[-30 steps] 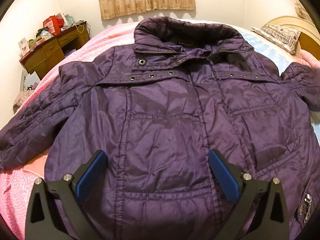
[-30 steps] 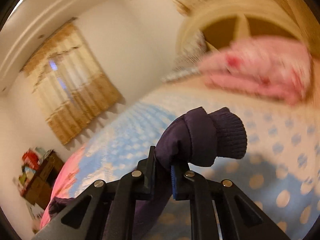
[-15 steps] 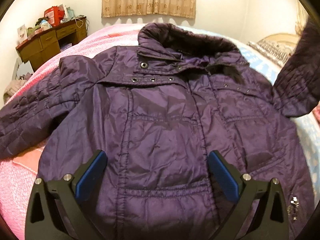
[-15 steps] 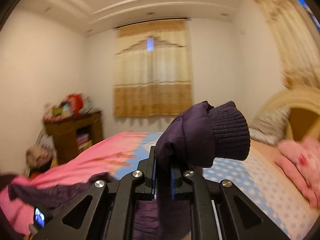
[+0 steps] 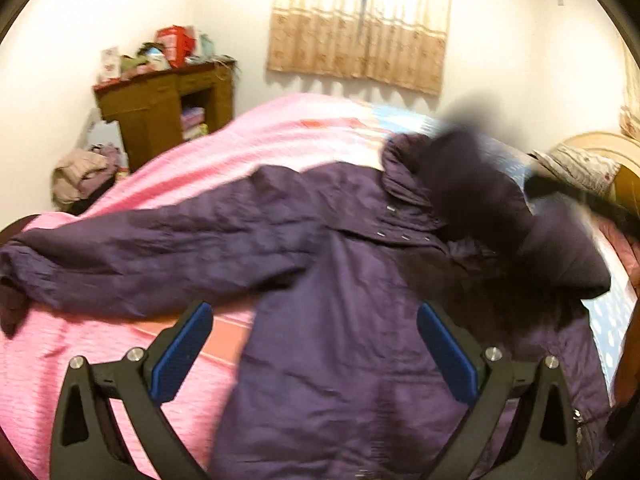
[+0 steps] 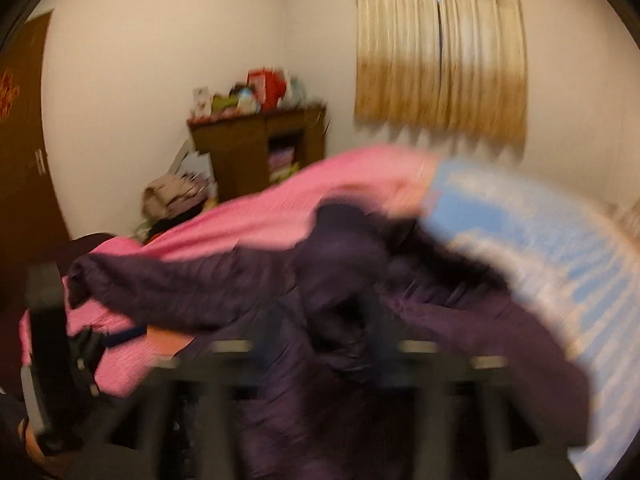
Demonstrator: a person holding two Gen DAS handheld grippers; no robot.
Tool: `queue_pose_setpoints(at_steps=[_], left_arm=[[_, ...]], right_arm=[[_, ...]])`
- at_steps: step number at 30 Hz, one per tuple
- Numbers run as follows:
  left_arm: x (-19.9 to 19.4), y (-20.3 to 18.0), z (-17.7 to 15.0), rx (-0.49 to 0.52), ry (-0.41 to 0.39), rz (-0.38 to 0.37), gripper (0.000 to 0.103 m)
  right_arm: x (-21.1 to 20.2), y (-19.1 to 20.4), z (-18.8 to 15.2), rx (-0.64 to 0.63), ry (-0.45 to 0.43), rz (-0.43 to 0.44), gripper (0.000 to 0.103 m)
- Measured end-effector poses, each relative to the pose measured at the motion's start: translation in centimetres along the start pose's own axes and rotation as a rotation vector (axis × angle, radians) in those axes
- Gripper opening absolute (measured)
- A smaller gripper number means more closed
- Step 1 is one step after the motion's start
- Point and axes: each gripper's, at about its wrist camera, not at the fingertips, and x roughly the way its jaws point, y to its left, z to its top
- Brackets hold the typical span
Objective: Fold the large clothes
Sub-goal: 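Lift the sleeve with the right tool and fold it across the jacket front, then lay the cuff on the jacket center and open the right tool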
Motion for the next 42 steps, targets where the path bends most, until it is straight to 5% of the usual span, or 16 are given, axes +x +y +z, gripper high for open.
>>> queue_pose_setpoints(at_steps=[5,8,13,16,21,24,32,33,35,36,42], left_arm=[[1.3,0.6,0.5,-0.01,0.027,-0.008,0.103],[2.0,0.3,0.8,0.0,0.068,-0.058,0.103],[2.0,-1.0,1.8,0.05,0.058,-0.104,0.103],[3.5,-2.3,2.5,0.096,0.057,-0.081,0.102],[5.9,-3.5,2.7,0.102,0.106,-0.127,0.085],[7.5,-4.1,2.2,0.099,0.15,-0.158,0.074],[7.1,-5.2,1.0,0.138,0.123,-0.113,0.074],[7.1,-5.4,1.0,0.149,0.125,-0.111,0.074],[7.0,-5.5,0.8,0.171,0.127,-0.119,0.066],[6.8,-5.6,0.8,0.181,0.127,-0.129,0.064],[4.5,-5.8,0.8,0.201,0.079,-0.207,0.042]], right_arm=[[-2.7,0.1,-3.0,0.014,0.017,-0.004,0.079],[-5.1,-0.5,-4.2,0.025,0.009,-0.077,0.079],[-10.8,-4.3,-6.0,0.148,-0.087,-0.099,0.079],[-13.2,-7.2,-6.4,0.217,-0.137,-0.213,0.08],[-13.6,-12.4,-6.9,0.341,-0.105,-0.336,0.081],[-12.8,-15.3,-8.0,0.429,-0.086,-0.326,0.081],[-7.1,-21.5,-9.5,0.663,-0.004,-0.195,0.081],[-6.4,-21.6,-9.5,0.655,0.013,-0.188,0.079],[-5.8,-21.6,-9.7,0.654,0.021,-0.197,0.041],[-5.9,-21.6,-9.9,0.652,0.022,-0.202,0.032],[-6.5,-21.2,-10.9,0.634,0.036,-0.168,0.032]])
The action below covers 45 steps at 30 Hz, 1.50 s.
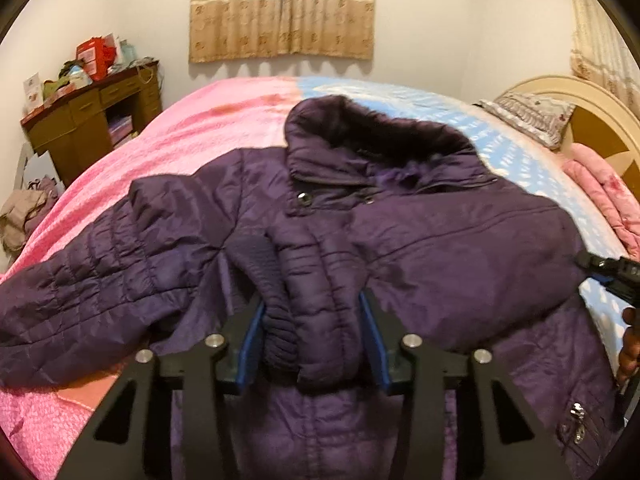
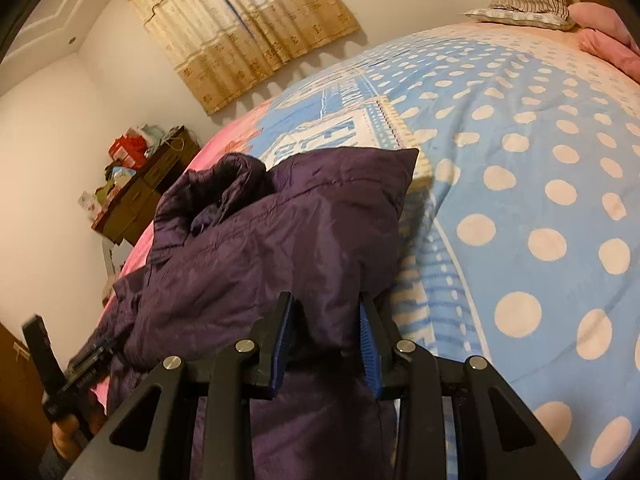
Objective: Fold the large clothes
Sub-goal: 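Lay the cuff on the jacket center and open the right tool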
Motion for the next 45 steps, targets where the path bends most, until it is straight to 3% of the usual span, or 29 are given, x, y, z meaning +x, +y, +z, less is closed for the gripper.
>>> queue_pose_setpoints(at_steps=[3,6,7,10,11,12,13,15,18,23,26,29,31,32,34,35,37,42,45], left_arm=[[-0.2,-0.2,0.3,-0.004,-0.016,-0.01,0.037],[0.3,0.2,0.4,-0.032,0.006,-0.02,0.037],[0.4,0.4,0.5,-0.043,0.012,-0.019,0.037],[0.2,1.0,0.4,-0.069,0.001,0.015,0.058],[0.2,1.1,0.4,-0.077,0.0,0.019,0.06],[0.4,1.2,0.3,-0.078,0.002,0.003,0.055],[0.6,1.1,0.3,-0.064,0.008,-0.013,0.047],[0.4,0.8,0.2,-0.037,0.004,-0.033,0.01],[-1.4,0.8,0.4,-0.056,-0.02,-0.07,0.009],[-5.6,1.7,-0.1,-0.148,-0.026,-0.17,0.009],[-5.7,1.0,-1.3,-0.1,-0.025,-0.141,0.009],[-3.9,0.7,-2.4,-0.047,-0.006,-0.058,0.013],[-3.7,1.0,-2.8,-0.023,-0.03,-0.01,0.019],[-3.6,1.2,-2.8,-0.012,-0.041,0.007,0.02],[-3.7,1.4,-2.8,0.005,-0.042,0.022,0.026],[-3.7,1.5,-2.8,0.008,-0.035,0.037,0.032],[-3.7,1.6,-3.1,0.003,-0.016,0.048,0.034],[-2.8,1.7,-4.3,-0.023,0.021,0.061,0.034],[-2.1,2.2,-5.0,-0.065,0.04,0.065,0.043]], right_arm=[[-0.2,-0.8,0.1,0.072,-0.009,0.045,0.034],[0.2,-1.1,0.1,0.127,-0.004,0.111,0.055],[0.4,-0.8,0.1,0.12,0.0,0.104,0.055],[0.6,-0.3,0.1,0.098,-0.003,0.091,0.055],[0.7,0.0,0.1,0.084,-0.003,0.08,0.055],[0.7,0.2,0.1,0.069,-0.005,0.066,0.053],[0.7,0.4,0.1,0.058,-0.005,0.058,0.04],[0.4,0.7,0.2,0.034,-0.019,0.048,0.022],[-0.5,0.5,0.5,0.021,-0.046,0.051,0.015],[-1.5,-0.6,0.5,0.019,-0.039,0.044,0.013],[-0.5,-1.0,0.0,-0.008,0.026,0.005,0.013],[-0.3,-1.1,-0.5,0.001,0.059,-0.024,0.02],[-1.1,-0.7,-0.5,0.003,0.05,-0.073,0.059],[-1.7,-0.4,-0.5,-0.005,0.033,-0.101,0.063],[-3.7,1.0,-0.3,-0.042,-0.039,-0.206,0.063],[-4.5,1.8,-0.2,-0.057,-0.071,-0.21,0.063],[-5.2,4.4,0.2,-0.118,-0.096,-0.143,0.063],[-0.8,10.6,-0.7,-0.32,0.028,-0.069,0.063],[4.3,10.6,-2.2,-0.345,0.162,-0.128,0.063]])
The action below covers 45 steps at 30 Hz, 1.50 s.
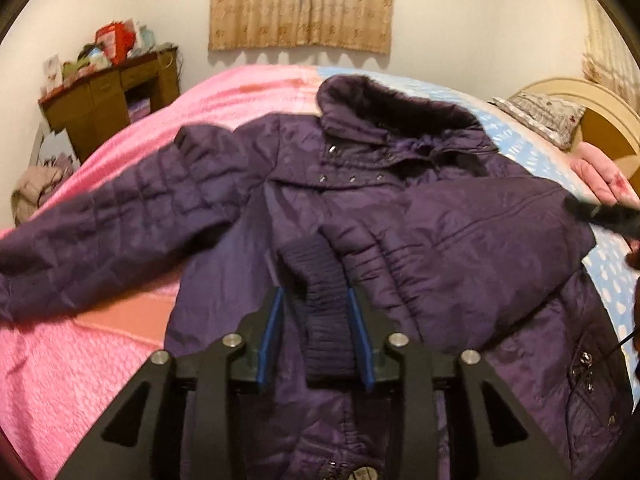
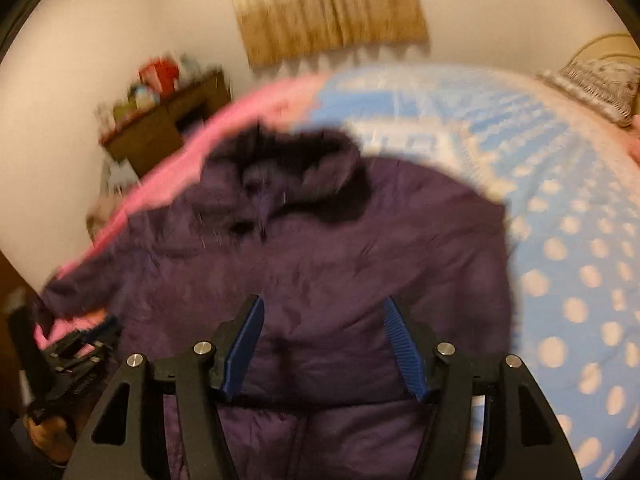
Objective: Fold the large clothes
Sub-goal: 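Lay the cuff on the jacket center and open the right tool, then move the left tool to the other sleeve cuff and grasp it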
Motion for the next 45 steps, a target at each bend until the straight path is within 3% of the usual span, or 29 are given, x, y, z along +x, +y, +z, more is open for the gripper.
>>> queue_pose_setpoints(at_steps=[2,6,8,10,14,17,21,25,31,34,37,39,45], left_arm=[[-0.3,0.2,-0.3,-0.013,-0.008,-0.002,0.049],[-2.2,0.9,-0.4,-0.034,-0.031,-0.035,0.05],[-3.6,1.2,-0.2,-0.036,-0.071,-0.02,0.061],[-5.1,1.9,-0.2,-0.067,-0.116,-0.002,0.071],[-6.7,3.1,0.1,-0.101,-0.144,0.024,0.074],[-6.5,4.4,0.2,-0.12,-0.133,0.095,0.075],[-6.2,7.2,-0.4,-0.204,-0.109,0.132,0.075],[-5.8,10.2,-1.2,-0.304,-0.092,0.147,0.077],[-5.4,13.2,-1.9,-0.339,-0.053,0.206,0.079],[-5.7,14.8,-2.3,-0.369,-0.032,0.25,0.079],[-6.3,16.7,-2.7,-0.404,-0.04,0.262,0.079],[-6.7,17.9,-3.1,-0.42,-0.053,0.298,0.085],[-7.6,22.0,-4.5,-0.568,-0.084,0.317,0.089]], right_arm=[[3.0,-0.2,-1.0,-0.004,0.105,-0.011,0.063],[1.8,0.2,-1.2,-0.01,0.107,-0.067,0.063],[0.0,1.7,-0.9,-0.044,0.052,-0.097,0.063],[-1.7,4.1,-0.2,-0.089,-0.01,-0.039,0.063],[-1.8,8.7,0.0,-0.152,-0.018,0.135,0.064],[0.3,11.3,-0.5,-0.212,0.023,0.153,0.064],[3.6,12.8,-2.0,-0.229,0.109,0.085,0.064],[4.6,12.7,-2.6,-0.224,0.092,0.05,0.064],[5.0,14.2,-3.8,-0.273,0.024,-0.017,0.065],[4.2,14.3,-3.3,-0.265,0.037,-0.024,0.065],[1.7,15.9,-3.1,-0.297,-0.053,-0.014,0.065],[1.0,17.2,-3.5,-0.338,-0.076,-0.017,0.065],[3.6,16.2,-4.1,-0.296,-0.013,0.023,0.065]])
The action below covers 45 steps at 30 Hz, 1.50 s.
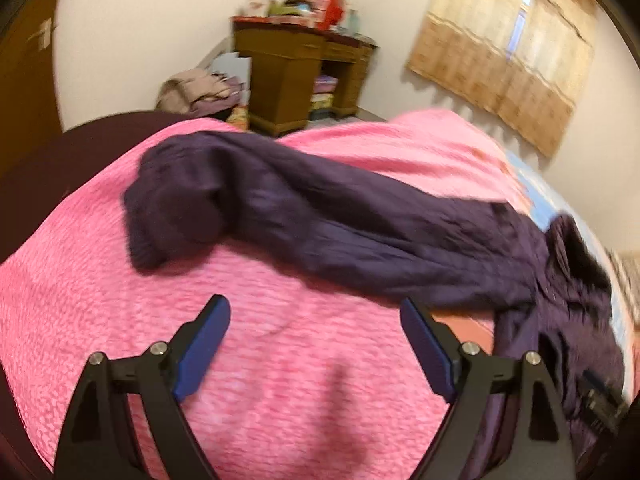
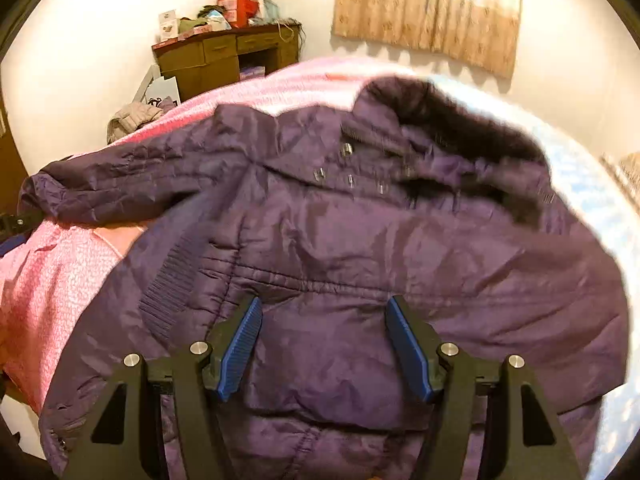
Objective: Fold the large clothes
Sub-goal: 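Move the left tool to the other sleeve cuff and grasp it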
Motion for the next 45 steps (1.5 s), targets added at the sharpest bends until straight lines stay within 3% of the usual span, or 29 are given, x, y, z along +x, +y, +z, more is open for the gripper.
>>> queue_pose_setpoints(at_steps=[8,13,18,27,36,45], left_arm=[[-0.3,3.7,1.1,-0.121,-0.039,-0.003,0.087],[-0.9,6.0,1.9,-0.249,-0.069,-0.048,0.084],[-0.6,7.2,2.5,-0.42,-0.036,-0.18,0.084],[1.7,5.6,2.0,-0.572,0.046,-0.364,0.084],[4.9,7.1,2.7,-0.682,0.034,-0.27,0.084],[5.2,9.3,3.2,-0.76,-0.007,-0.25,0.083]], right_arm=[[1.0,-0.5,-0.5,-0.009,-0.019,0.006,0.071],[0.8,-0.2,-0.7,-0.013,-0.037,-0.003,0.071],[0.7,-0.4,-0.9,-0.008,-0.053,0.0,0.071],[0.7,-0.4,-1.0,-0.008,-0.061,-0.003,0.071],[0.6,-0.4,-1.1,-0.007,-0.062,-0.002,0.072],[0.7,-0.4,-1.0,-0.008,-0.063,-0.003,0.072]])
